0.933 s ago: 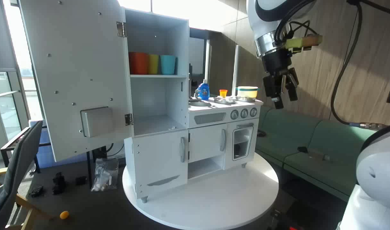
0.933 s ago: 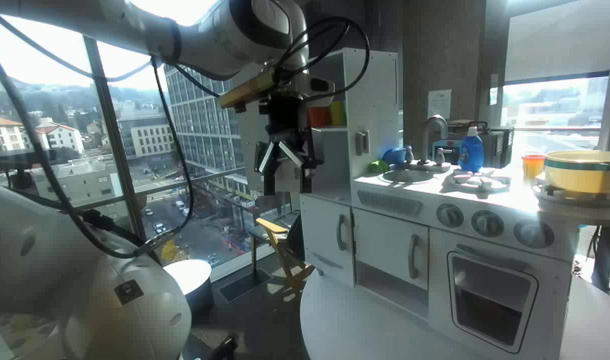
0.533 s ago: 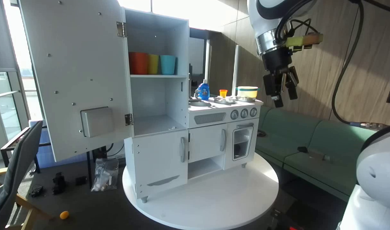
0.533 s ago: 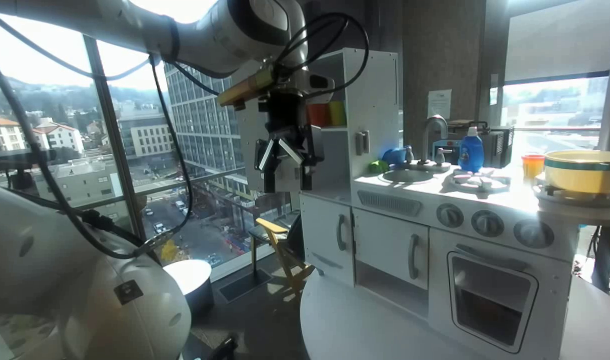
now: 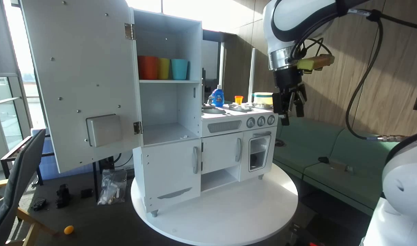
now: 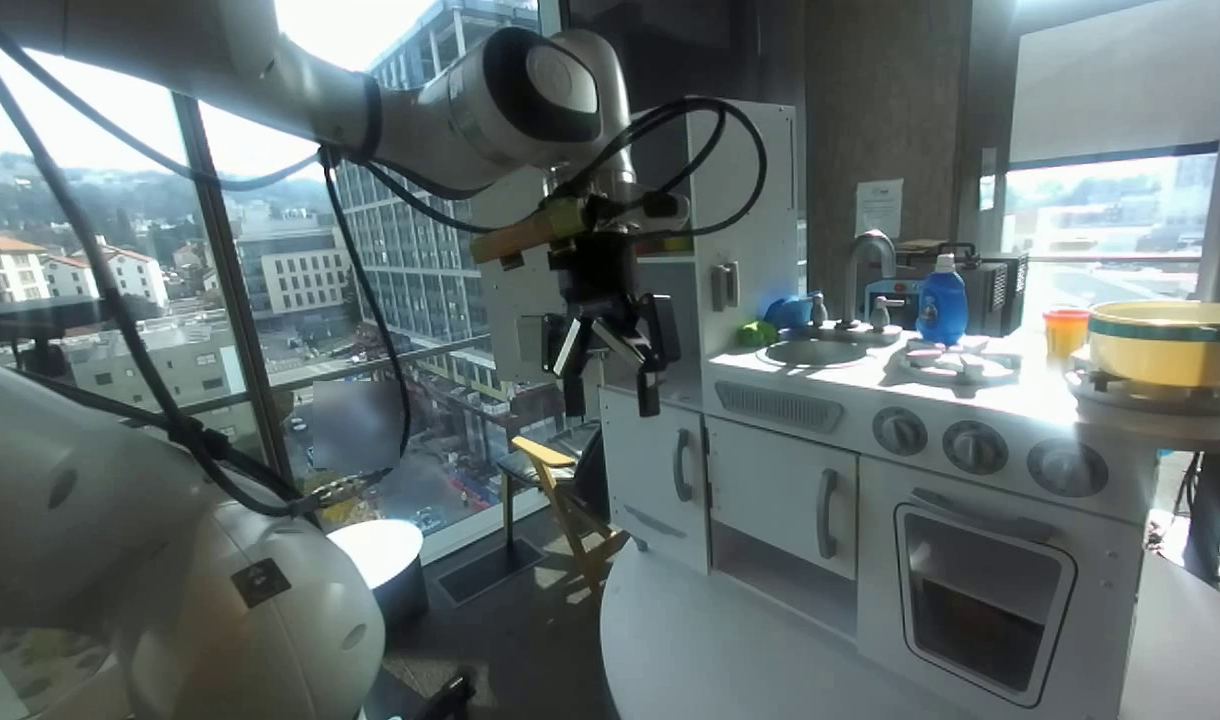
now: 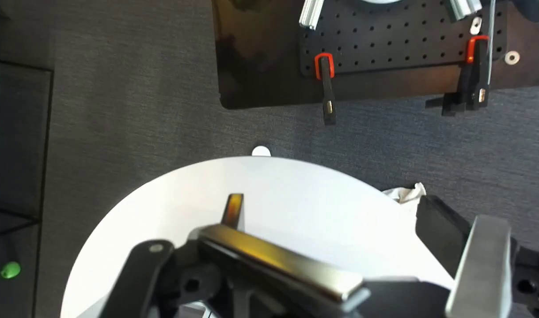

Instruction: Open the bottom cabinet door on the right

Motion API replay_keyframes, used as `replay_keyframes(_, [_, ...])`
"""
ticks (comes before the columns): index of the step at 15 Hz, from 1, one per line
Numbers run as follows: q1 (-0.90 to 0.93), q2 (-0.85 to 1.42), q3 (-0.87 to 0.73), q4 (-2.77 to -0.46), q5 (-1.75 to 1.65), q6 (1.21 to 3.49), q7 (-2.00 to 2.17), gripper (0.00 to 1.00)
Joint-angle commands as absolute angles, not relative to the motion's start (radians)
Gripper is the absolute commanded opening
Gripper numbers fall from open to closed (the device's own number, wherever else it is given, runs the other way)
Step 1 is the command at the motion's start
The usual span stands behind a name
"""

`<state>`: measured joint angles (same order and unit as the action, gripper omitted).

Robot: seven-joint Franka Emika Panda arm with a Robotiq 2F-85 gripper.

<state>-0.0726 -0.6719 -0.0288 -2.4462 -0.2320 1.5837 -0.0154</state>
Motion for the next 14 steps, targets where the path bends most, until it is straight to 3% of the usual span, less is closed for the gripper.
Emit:
replay_keyframes(1, [-0.074,-0.599,-0.076,-2.513,-0.273,1.838,-0.026,1.00])
replay_keyframes(5, [-0.171,-0.433,-0.049,-2.489,-0.337,1.941,0.225,1.00])
replay_keyframes(11, [-0.227,-0.263,-0.050,-2.407,-0.329,1.903,0.507,1.00])
replay_keyframes(14, [-0.262,-0.167,-0.110,-2.398,-0.302,1.946,0.575,1.00])
